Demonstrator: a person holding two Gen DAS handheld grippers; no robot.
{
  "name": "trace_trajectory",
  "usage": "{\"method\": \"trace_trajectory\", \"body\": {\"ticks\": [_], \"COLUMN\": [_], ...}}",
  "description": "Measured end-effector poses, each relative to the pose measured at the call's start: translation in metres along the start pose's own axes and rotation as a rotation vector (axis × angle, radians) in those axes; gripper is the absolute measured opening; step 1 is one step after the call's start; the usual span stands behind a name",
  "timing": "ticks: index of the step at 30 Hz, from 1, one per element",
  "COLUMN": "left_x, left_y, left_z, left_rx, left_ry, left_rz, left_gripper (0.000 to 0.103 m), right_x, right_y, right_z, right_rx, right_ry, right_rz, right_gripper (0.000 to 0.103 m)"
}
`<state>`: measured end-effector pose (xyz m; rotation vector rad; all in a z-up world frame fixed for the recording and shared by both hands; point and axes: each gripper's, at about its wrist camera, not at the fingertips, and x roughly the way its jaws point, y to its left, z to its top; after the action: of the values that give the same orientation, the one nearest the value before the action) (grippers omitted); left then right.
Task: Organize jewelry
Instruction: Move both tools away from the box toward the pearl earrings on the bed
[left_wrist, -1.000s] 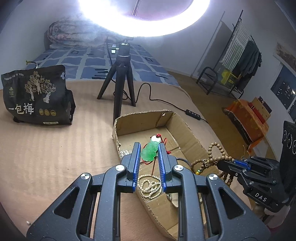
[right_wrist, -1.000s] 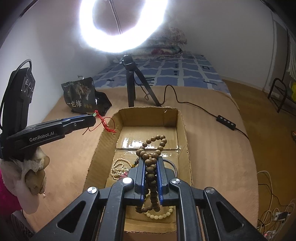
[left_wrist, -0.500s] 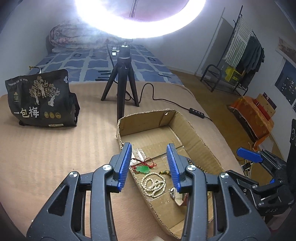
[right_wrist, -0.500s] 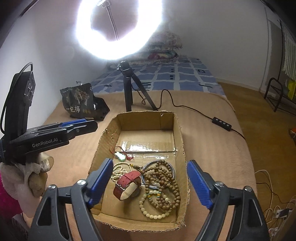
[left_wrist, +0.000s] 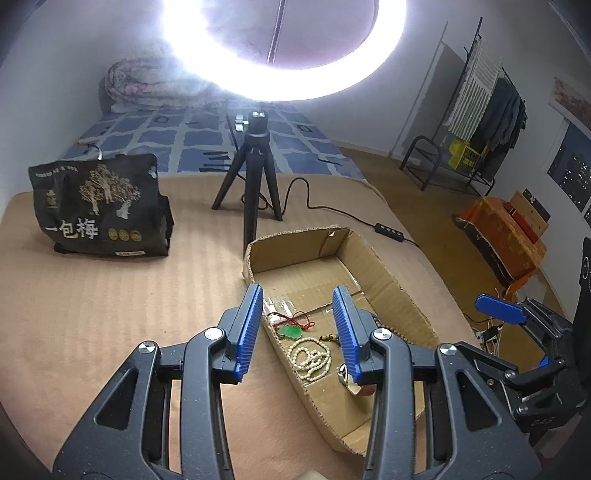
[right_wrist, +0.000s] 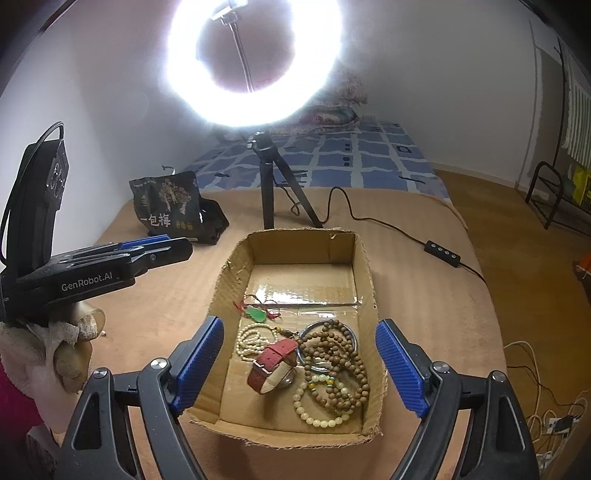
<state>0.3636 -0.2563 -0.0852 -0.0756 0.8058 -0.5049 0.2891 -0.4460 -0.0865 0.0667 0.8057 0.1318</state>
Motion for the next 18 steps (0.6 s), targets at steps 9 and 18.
{"method": "trace_trajectory", "body": {"ticks": [9,18], "left_x": [-0.049,-0.102], "left_y": [0.007,0.04], "left_z": [-0.005,-0.019], "left_rx": [0.057,0.125], "left_ry": [-0.053,-0.078], "left_rz": [0.048,0.133], "left_gripper": [0.066,0.073], "right_x": [-0.026,-0.039], "right_y": [0.026,0.063], "right_z": [-0.006,-0.016], "right_rx": [-0.026,-0.066], "right_ry": [-0.033,-0.026], "right_rz": [0.001,0.011], "right_gripper": [0.101,0.103]}}
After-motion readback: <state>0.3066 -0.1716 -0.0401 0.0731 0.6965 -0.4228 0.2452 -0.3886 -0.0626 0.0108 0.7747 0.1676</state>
